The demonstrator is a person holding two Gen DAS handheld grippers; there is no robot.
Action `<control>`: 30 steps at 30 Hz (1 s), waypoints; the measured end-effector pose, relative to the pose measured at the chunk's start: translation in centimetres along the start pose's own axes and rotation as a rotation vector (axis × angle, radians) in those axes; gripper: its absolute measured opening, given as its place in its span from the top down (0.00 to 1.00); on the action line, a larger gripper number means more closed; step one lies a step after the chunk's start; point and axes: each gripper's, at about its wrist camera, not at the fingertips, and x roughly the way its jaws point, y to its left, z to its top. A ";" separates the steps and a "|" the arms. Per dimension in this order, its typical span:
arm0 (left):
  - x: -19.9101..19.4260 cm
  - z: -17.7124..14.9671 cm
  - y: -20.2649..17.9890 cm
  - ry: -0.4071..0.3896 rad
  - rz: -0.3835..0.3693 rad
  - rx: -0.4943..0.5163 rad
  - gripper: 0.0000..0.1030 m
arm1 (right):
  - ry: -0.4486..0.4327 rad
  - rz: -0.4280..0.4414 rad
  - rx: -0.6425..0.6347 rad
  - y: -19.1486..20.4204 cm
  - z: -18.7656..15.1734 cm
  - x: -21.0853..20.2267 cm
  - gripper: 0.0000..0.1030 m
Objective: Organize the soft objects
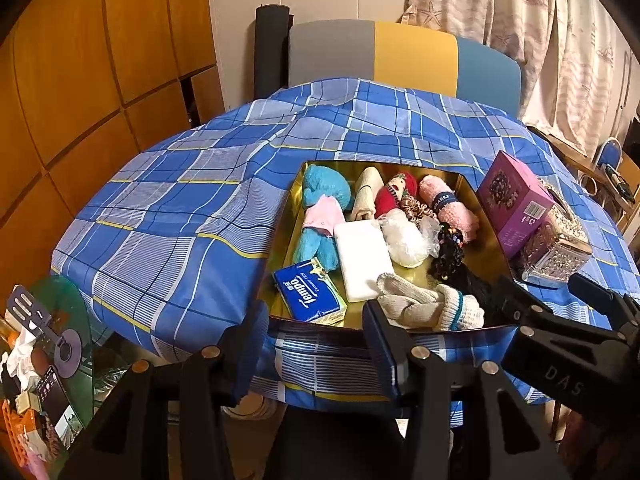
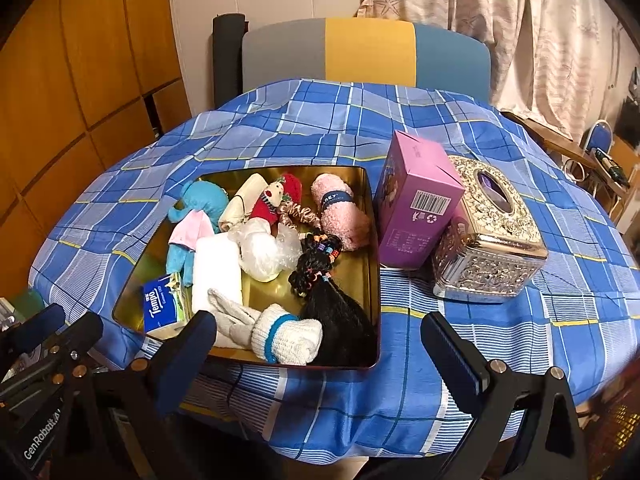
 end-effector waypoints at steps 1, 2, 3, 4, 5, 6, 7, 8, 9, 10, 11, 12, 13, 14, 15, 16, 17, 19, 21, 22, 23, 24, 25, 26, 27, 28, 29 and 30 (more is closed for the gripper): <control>0.0 0.0 0.0 0.000 0.000 -0.001 0.52 | 0.000 0.000 0.001 0.0 0.0 0.0 0.00; 0.1 0.0 0.0 0.000 -0.001 -0.001 0.52 | 0.000 -0.002 0.002 0.0 0.0 0.0 0.00; 0.1 0.0 0.0 0.003 0.001 0.000 0.52 | 0.000 -0.002 0.002 0.0 0.0 0.0 0.00; 0.1 0.0 0.0 0.004 0.001 -0.001 0.52 | 0.000 -0.002 0.003 0.0 0.0 0.1 0.00; 0.1 0.0 0.1 0.004 -0.001 -0.001 0.52 | 0.001 -0.001 0.006 -0.1 0.0 0.1 0.00; 0.1 0.0 0.0 0.004 0.000 0.000 0.52 | 0.002 0.000 0.006 -0.1 0.0 0.1 0.00; 0.1 0.0 0.0 0.004 0.002 -0.001 0.52 | 0.003 0.000 0.006 -0.1 0.0 0.1 0.00; 0.1 -0.1 0.0 0.002 0.002 -0.001 0.52 | 0.003 0.000 0.006 -0.1 0.0 0.2 0.00; 0.1 -0.1 0.0 0.002 0.000 0.001 0.52 | 0.003 0.000 0.005 -0.1 0.0 0.2 0.00; 0.1 -0.1 0.0 0.002 0.001 0.002 0.52 | 0.005 0.002 0.005 -0.1 -0.1 0.2 0.00; 0.1 -0.1 0.0 0.002 0.002 0.001 0.52 | 0.005 0.002 0.005 -0.1 -0.1 0.2 0.00; 0.1 -0.1 0.0 0.002 -0.001 0.001 0.52 | 0.004 0.003 0.006 -0.1 -0.1 0.1 0.00; 0.1 -0.1 0.0 0.004 -0.003 0.002 0.52 | 0.004 0.004 0.006 -0.1 -0.1 0.1 0.00; 0.1 -0.1 0.0 0.006 -0.002 0.000 0.52 | 0.005 0.006 0.005 -0.1 -0.1 0.2 0.00; 0.2 -0.1 0.0 0.008 -0.003 -0.001 0.52 | 0.005 0.005 0.004 -0.1 -0.1 0.1 0.00; 0.2 -0.1 0.0 0.008 -0.005 -0.002 0.52 | 0.004 0.005 0.005 -0.1 -0.1 0.1 0.00; 0.3 -0.1 0.0 0.008 -0.005 -0.001 0.52 | 0.002 0.005 0.004 -0.1 -0.1 0.1 0.00; 0.2 -0.1 0.0 0.009 0.000 -0.001 0.52 | 0.001 0.002 0.004 0.0 -0.1 0.1 0.00; 0.3 -0.1 0.0 0.007 -0.003 -0.002 0.52 | -0.001 0.001 0.003 0.0 0.0 0.1 0.00; 0.3 -0.1 0.0 0.007 -0.001 -0.004 0.52 | -0.001 0.000 0.004 0.0 0.0 0.1 0.00; 0.3 -0.1 0.1 0.007 -0.003 -0.004 0.52 | -0.002 0.000 0.005 -0.1 0.0 0.1 0.00; 0.3 -0.1 0.1 0.010 -0.009 -0.005 0.52 | -0.001 0.001 0.004 -0.1 0.0 0.1 0.00; 0.3 -0.1 0.1 0.011 -0.006 -0.007 0.52 | 0.000 0.002 0.003 -0.1 0.0 0.1 0.00; 0.3 -0.1 0.1 0.010 -0.004 -0.007 0.52 | 0.000 0.000 0.002 -0.1 0.0 0.1 0.00; 0.4 -0.1 0.1 0.011 -0.007 -0.005 0.52 | 0.000 0.000 0.002 -0.1 0.0 0.1 0.00; 0.4 -0.1 0.1 0.012 -0.006 -0.004 0.52 | 0.001 0.002 0.001 0.0 0.0 0.1 0.00; 0.5 0.0 0.1 0.013 -0.004 -0.003 0.52 | 0.002 0.002 0.000 0.0 0.0 0.1 0.00; 0.4 -0.1 0.1 0.012 -0.003 -0.003 0.52 | 0.001 0.000 0.000 0.0 0.0 0.1 0.00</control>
